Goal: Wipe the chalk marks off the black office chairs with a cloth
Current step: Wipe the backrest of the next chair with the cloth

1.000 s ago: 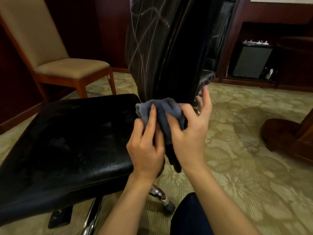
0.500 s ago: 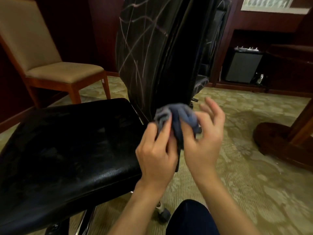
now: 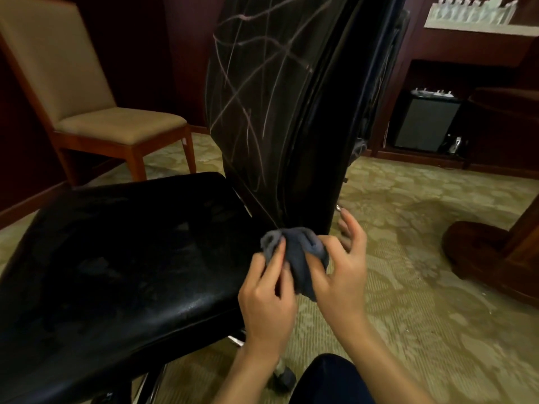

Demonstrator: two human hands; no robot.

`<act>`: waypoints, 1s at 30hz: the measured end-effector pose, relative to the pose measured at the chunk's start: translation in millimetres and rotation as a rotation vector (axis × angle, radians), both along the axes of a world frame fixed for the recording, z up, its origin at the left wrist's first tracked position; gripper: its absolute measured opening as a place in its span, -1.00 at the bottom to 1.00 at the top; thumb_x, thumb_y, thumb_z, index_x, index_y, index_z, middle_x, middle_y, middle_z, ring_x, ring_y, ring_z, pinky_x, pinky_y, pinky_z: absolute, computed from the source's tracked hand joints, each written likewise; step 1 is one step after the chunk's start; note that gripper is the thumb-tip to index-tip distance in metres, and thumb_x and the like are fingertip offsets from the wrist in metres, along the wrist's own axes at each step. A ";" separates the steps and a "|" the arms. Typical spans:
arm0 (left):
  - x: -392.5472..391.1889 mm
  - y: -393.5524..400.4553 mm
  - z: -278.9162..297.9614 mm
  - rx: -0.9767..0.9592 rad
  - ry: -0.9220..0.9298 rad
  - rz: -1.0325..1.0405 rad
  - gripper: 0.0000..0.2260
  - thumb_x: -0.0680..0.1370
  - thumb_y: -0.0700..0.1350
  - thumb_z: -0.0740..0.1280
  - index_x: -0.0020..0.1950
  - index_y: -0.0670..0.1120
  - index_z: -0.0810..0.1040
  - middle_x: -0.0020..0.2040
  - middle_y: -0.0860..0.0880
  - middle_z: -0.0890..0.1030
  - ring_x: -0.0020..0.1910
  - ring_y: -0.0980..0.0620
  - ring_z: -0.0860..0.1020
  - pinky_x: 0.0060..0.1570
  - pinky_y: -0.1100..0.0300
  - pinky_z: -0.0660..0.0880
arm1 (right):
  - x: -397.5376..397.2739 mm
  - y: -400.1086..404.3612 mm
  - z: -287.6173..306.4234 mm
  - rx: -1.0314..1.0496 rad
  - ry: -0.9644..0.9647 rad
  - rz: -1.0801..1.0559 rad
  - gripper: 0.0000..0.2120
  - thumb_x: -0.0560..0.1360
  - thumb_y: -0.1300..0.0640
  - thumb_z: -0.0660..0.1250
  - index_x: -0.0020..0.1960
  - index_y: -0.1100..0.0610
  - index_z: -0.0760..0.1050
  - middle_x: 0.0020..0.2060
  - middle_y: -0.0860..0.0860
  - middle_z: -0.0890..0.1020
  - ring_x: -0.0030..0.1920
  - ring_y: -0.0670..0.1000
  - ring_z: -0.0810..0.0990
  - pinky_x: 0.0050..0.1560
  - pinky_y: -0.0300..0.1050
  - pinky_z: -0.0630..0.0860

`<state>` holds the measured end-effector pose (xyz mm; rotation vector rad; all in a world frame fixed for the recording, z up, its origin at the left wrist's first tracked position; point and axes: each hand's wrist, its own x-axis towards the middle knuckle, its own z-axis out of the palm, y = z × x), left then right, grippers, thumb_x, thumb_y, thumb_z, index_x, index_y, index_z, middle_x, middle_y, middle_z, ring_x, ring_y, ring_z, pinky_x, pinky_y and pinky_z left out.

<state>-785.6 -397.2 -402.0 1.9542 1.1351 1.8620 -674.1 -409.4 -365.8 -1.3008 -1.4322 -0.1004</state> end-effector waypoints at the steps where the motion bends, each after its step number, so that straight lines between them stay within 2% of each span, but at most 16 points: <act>1: -0.7 0.5 10.0 0.027 -0.041 0.008 -0.67 0.62 -0.19 0.25 0.38 -0.21 0.52 0.07 0.02 0.51 0.09 0.33 0.50 0.07 0.44 0.45 | -4.7 -1.6 10.1 0.035 0.018 0.012 -0.90 0.53 0.07 0.32 -0.03 0.09 0.56 0.48 0.13 0.28 0.47 0.03 0.31 0.41 -0.11 0.35; 2: -0.9 2.6 22.2 0.063 -0.072 0.021 -0.66 0.62 -0.21 0.26 0.39 -0.23 0.49 0.08 0.01 0.49 0.11 0.38 0.47 0.10 0.49 0.40 | -10.1 -0.9 22.6 0.078 0.028 0.013 -0.89 0.53 0.09 0.33 -0.03 0.11 0.58 0.46 0.15 0.30 0.46 0.02 0.32 0.41 -0.15 0.34; 4: 0.2 11.0 44.7 0.134 -0.099 0.044 -0.64 0.62 -0.24 0.26 0.42 -0.24 0.44 0.07 -0.02 0.48 0.07 0.34 0.47 0.10 0.49 0.37 | -20.5 4.5 48.6 0.169 0.031 -0.022 -0.92 0.52 0.14 0.36 -0.04 0.15 0.58 0.43 0.18 0.33 0.43 0.09 0.35 0.38 -0.03 0.38; 6: 4.9 24.0 55.7 0.150 -0.090 0.057 -0.62 0.62 -0.26 0.28 0.45 -0.23 0.42 0.06 -0.07 0.51 0.01 0.22 0.51 0.07 0.45 0.40 | -26.2 13.4 66.7 0.210 0.028 -0.064 -0.94 0.51 0.16 0.38 -0.07 0.15 0.58 0.44 0.18 0.32 0.42 0.12 0.35 0.34 0.09 0.41; 8: 12.4 33.6 52.4 0.120 -0.063 0.064 -0.60 0.63 -0.25 0.28 0.47 -0.22 0.41 0.11 -0.13 0.54 0.03 0.07 0.58 0.04 0.36 0.47 | -23.6 24.3 68.0 0.199 -0.010 -0.136 -0.96 0.50 0.18 0.42 -0.09 0.15 0.59 0.47 0.19 0.29 0.45 0.12 0.30 0.37 0.12 0.36; 10: 20.3 34.7 35.5 0.115 0.012 0.087 -0.61 0.64 -0.22 0.26 0.47 -0.22 0.43 0.15 -0.13 0.55 0.06 -0.01 0.60 -0.01 0.24 0.52 | -13.4 32.9 51.4 0.160 -0.050 -0.220 -0.97 0.49 0.22 0.44 -0.12 0.17 0.60 0.49 0.23 0.26 0.49 0.19 0.23 0.41 0.18 0.29; 13: 30.1 21.2 -5.5 0.030 0.244 0.112 -0.65 0.60 -0.14 0.22 0.39 -0.12 0.47 0.07 -0.06 0.53 -0.07 -0.01 0.59 -0.22 0.15 0.57 | 3.2 34.0 12.7 0.010 -0.069 -0.251 -0.95 0.47 0.26 0.45 -0.12 0.16 0.58 0.52 0.22 0.20 0.51 0.24 0.19 0.38 0.26 0.31; 14: 31.4 15.0 -20.5 -0.056 0.274 0.113 -0.65 0.59 -0.11 0.22 0.38 -0.09 0.46 0.08 -0.03 0.53 -0.09 -0.01 0.61 -0.26 0.15 0.57 | 7.0 31.7 -1.7 -0.063 -0.079 -0.240 -0.94 0.47 0.25 0.45 -0.12 0.15 0.58 0.53 0.20 0.19 0.50 0.23 0.19 0.37 0.26 0.33; 17: 30.3 0.5 -48.1 -0.257 0.215 0.052 -0.59 0.59 -0.13 0.29 0.45 -0.08 0.46 0.19 0.03 0.55 0.00 0.06 0.64 -0.16 0.32 0.51 | 13.4 20.4 -33.1 -0.176 -0.061 -0.193 -0.92 0.47 0.23 0.44 -0.15 0.11 0.56 0.51 0.12 0.23 0.48 0.16 0.25 0.31 0.24 0.40; 19: 29.1 -2.7 -36.1 -0.225 0.176 0.012 -0.61 0.62 -0.10 0.25 0.46 -0.10 0.45 0.14 0.08 0.52 -0.02 0.15 0.59 -0.16 0.42 0.44 | 14.0 17.3 -31.7 -0.152 -0.008 -0.196 -0.94 0.50 0.22 0.42 -0.11 0.10 0.57 0.47 0.08 0.28 0.43 0.14 0.34 0.24 0.23 0.46; 21: 28.9 1.9 -8.1 -0.131 0.084 0.047 -0.61 0.64 -0.08 0.19 0.46 -0.13 0.46 0.06 0.10 0.47 -0.10 0.20 0.52 -0.17 0.38 0.44 | 8.7 19.4 -12.2 -0.089 0.063 -0.195 -0.95 0.52 0.21 0.41 -0.04 0.09 0.57 0.43 0.09 0.32 0.40 0.09 0.38 0.25 0.17 0.47; 24: 25.4 24.0 34.0 -0.037 -0.070 0.097 -0.60 0.64 -0.13 0.19 0.47 -0.17 0.44 0.04 0.08 0.44 -0.09 0.18 0.50 -0.13 0.35 0.44 | -5.3 31.3 35.0 0.055 0.117 -0.152 -0.97 0.53 0.19 0.39 -0.04 0.08 0.57 0.38 0.10 0.37 0.38 0.00 0.37 0.30 -0.03 0.43; 26: 27.9 43.3 49.8 -0.021 -0.084 0.098 -0.59 0.64 -0.14 0.20 0.50 -0.16 0.40 0.03 0.02 0.48 -0.10 0.14 0.52 -0.15 0.33 0.45 | -10.2 45.0 58.4 0.108 0.092 -0.137 -0.97 0.53 0.17 0.40 -0.07 0.06 0.57 0.39 0.10 0.37 0.38 -0.08 0.32 0.31 -0.25 0.33; 27: 31.2 50.2 51.9 -0.028 -0.064 0.085 -0.58 0.65 -0.13 0.20 0.52 -0.15 0.38 0.04 0.00 0.50 -0.11 0.11 0.54 -0.17 0.28 0.49 | -9.6 52.5 63.1 0.106 0.074 -0.145 -0.96 0.53 0.16 0.40 -0.09 0.05 0.56 0.43 0.09 0.34 0.41 -0.07 0.28 0.33 -0.28 0.29; 30: 41.6 59.5 41.6 -0.078 0.043 0.055 -0.57 0.67 -0.09 0.15 0.54 -0.14 0.34 0.17 -0.07 0.53 -0.02 0.00 0.60 -0.20 0.12 0.58 | 3.5 71.4 53.3 0.023 0.068 -0.178 -0.96 0.54 0.12 0.38 -0.09 0.05 0.55 0.51 0.10 0.24 0.52 0.05 0.16 0.45 0.02 0.25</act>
